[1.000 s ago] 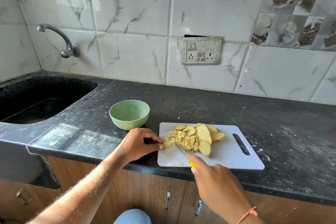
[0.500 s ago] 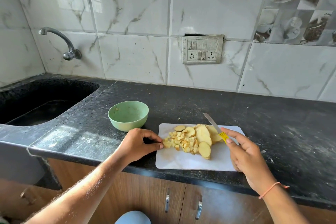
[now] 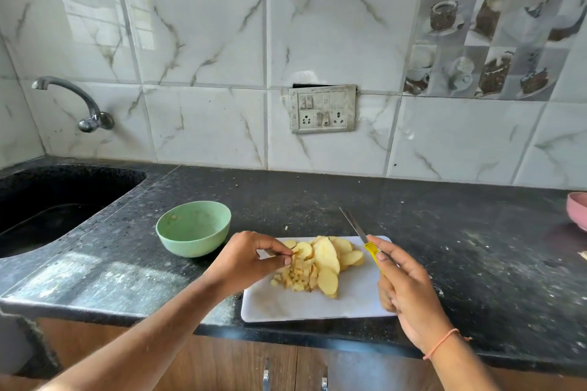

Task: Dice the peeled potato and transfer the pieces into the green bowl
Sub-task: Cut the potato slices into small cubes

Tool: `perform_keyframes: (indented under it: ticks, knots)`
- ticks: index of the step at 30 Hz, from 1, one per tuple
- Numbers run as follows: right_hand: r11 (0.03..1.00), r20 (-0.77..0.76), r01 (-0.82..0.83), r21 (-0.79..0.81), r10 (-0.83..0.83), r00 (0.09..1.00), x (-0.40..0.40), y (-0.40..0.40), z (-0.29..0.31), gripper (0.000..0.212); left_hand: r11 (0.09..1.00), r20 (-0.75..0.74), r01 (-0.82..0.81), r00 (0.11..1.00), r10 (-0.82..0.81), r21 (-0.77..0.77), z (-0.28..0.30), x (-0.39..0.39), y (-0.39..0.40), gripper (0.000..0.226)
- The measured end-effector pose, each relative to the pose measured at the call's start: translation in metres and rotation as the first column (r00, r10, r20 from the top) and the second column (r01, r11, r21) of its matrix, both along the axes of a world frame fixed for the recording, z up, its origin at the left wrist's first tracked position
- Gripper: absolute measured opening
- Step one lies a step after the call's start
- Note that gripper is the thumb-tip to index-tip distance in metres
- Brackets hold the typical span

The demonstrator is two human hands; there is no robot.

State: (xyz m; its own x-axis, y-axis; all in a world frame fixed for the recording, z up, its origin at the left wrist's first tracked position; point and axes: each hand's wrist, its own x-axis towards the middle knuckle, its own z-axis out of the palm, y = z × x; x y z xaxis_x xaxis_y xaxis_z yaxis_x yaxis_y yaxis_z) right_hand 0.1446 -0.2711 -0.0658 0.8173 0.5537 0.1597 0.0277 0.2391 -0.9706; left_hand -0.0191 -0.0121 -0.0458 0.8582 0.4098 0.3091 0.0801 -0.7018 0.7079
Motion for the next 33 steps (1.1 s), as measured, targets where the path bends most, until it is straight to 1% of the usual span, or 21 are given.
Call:
perform_keyframes:
  ticks: [2, 4, 5, 8, 9, 10, 12, 16, 19, 23, 25, 27, 29, 31, 33]
  knots:
    - [1.0, 0.001, 0.012, 0.003, -0.012, 1.0, 0.002, -0.001, 0.002, 0.03, 0.994, -0.043, 0.073, 0.997, -0.07, 0.086, 0.01, 0.012, -0.006, 0.013]
    - [1.0, 0.003, 0.016, 0.0, -0.016, 1.0, 0.003, -0.001, 0.002, 0.029, 0.958, -0.092, 0.159, 0.986, -0.141, 0.239, 0.015, 0.022, -0.013, 0.016]
    - [1.0, -0.002, 0.019, 0.001, -0.019, 1.0, 0.003, -0.002, 0.001, 0.029, 0.936, -0.133, 0.186, 0.979, -0.152, 0.3, 0.016, 0.026, -0.017, 0.024]
    - [1.0, -0.01, 0.024, 0.007, -0.024, 1.0, 0.002, -0.002, 0.002, 0.029, 0.902, -0.281, 0.142, 0.96, -0.024, 0.408, 0.017, 0.034, -0.031, 0.067]
    - [1.0, -0.009, 0.028, 0.006, -0.028, 1.0, 0.002, -0.002, 0.002, 0.029, 0.891, -0.304, 0.137, 0.953, 0.001, 0.434, 0.016, 0.037, -0.035, 0.073]
    - [1.0, -0.006, 0.031, 0.003, -0.03, 1.0, 0.002, -0.002, 0.002, 0.029, 0.882, -0.312, 0.142, 0.95, 0.006, 0.45, 0.016, 0.04, -0.04, 0.075]
    - [1.0, -0.003, 0.027, 0.004, -0.027, 1.0, 0.001, -0.002, 0.002, 0.029, 0.876, -0.3, 0.148, 0.954, -0.004, 0.458, 0.019, 0.043, -0.05, 0.069]
    - [1.0, -0.011, 0.025, 0.002, -0.025, 1.0, 0.001, -0.002, 0.002, 0.029, 0.894, -0.261, 0.165, 0.964, -0.057, 0.417, 0.018, 0.043, -0.054, 0.044]
    - [1.0, -0.006, 0.028, 0.006, -0.028, 1.0, 0.003, -0.002, 0.002, 0.03, 0.908, -0.233, 0.161, 0.97, -0.072, 0.387, 0.016, 0.043, -0.053, 0.038]
    - [1.0, -0.006, 0.025, 0.004, -0.025, 1.0, 0.003, -0.003, 0.002, 0.031, 0.965, -0.226, 0.121, 0.972, -0.067, 0.233, 0.017, 0.039, -0.046, 0.03]
    - [1.0, -0.007, 0.024, 0.006, -0.024, 1.0, 0.003, -0.003, 0.002, 0.031, 0.979, -0.217, 0.123, 0.972, -0.086, 0.164, 0.018, 0.036, -0.045, 0.023]
    - [1.0, -0.009, 0.026, 0.008, -0.026, 1.0, 0.003, -0.003, 0.002, 0.031, 0.981, -0.191, 0.141, 0.975, -0.114, 0.134, 0.02, 0.035, -0.046, 0.013]
    - [0.999, -0.009, 0.03, 0.013, -0.029, 1.0, 0.003, -0.002, 0.002, 0.031, 0.974, -0.192, 0.153, 0.974, -0.12, 0.165, 0.022, 0.034, -0.046, 0.012]
    - [0.999, -0.002, 0.035, 0.012, -0.035, 0.999, 0.003, -0.002, 0.001, 0.031, 0.962, -0.224, 0.156, 0.969, -0.105, 0.226, 0.026, 0.033, -0.049, 0.014]
    - [0.999, 0.006, 0.04, 0.011, -0.04, 0.999, 0.002, -0.002, 0.001, 0.031, 0.945, -0.265, 0.171, 0.959, -0.096, 0.28, 0.028, 0.032, -0.052, 0.022]
